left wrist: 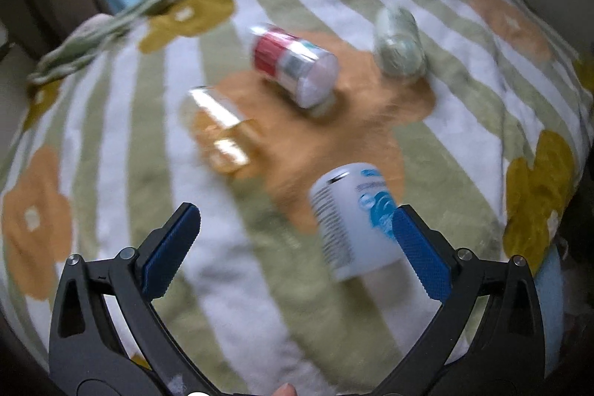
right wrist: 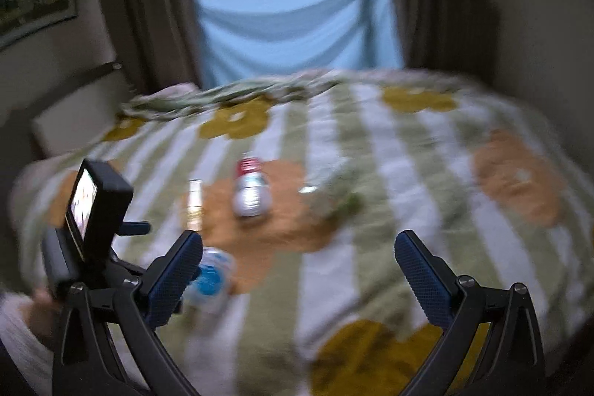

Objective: Flip cup upside down
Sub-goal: 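Lift the white bottle with the left tool and rotate it upright, then grasp the white bottle with the right tool while the left tool releases it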

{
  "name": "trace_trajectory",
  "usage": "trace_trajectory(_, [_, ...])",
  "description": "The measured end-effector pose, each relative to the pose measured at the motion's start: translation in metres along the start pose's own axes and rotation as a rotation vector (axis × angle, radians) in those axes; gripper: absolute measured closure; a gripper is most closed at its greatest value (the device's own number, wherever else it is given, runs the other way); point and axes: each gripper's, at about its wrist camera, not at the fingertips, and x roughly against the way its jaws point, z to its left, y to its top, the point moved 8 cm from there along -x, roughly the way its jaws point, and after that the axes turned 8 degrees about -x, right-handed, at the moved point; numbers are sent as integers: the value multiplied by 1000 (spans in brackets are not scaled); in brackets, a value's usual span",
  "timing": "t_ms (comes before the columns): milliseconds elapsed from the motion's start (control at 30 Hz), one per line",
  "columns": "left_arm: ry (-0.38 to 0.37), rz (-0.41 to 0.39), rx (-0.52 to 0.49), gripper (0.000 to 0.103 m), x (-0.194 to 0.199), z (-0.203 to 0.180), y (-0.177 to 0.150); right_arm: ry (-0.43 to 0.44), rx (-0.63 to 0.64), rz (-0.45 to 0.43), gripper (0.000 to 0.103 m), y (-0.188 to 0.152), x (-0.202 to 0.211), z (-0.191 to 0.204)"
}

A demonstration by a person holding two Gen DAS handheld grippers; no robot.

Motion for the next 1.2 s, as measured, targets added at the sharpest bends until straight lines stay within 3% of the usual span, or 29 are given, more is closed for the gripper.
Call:
trace_trajectory(67, [28, -6, 53, 0, 10, 10, -11, 78, -24, 122, 0, 6, -18, 11])
trace_trajectory(167, [3, -22, 158, 0, 22, 19, -32, 138, -95, 344, 0, 1, -60, 24])
trace_trajectory(267, [11, -28, 189, 0, 28, 22, -48, 158, -137, 532, 0, -18, -103, 40])
trace_trajectory(400, [55, -29, 174, 0, 34, 28, -65, 124, -170, 719, 0, -53, -155, 53])
trace_trajectory(467, [56, -32, 178, 0, 36, 32, -70, 91, -174, 757, 1, -62, -171, 55])
trace_trajectory(700, [38, -41, 198, 0, 36, 45, -84, 38, -168, 843, 24, -82, -206, 61])
trace_trajectory(800, [37, -47, 203, 0, 37, 49, -86, 52, -192, 872, 28, -87, -212, 64])
trace_trajectory(933, [18, -53, 219, 0, 36, 52, -88, 84, -210, 905, 43, -90, -213, 73])
trace_trajectory(1133, [21, -56, 225, 0, 37, 55, -90, 82, -195, 913, 45, -91, -214, 81])
trace_trajectory(1200, [26, -62, 226, 0, 39, 56, -91, 87, -181, 857, 45, -82, -208, 79])
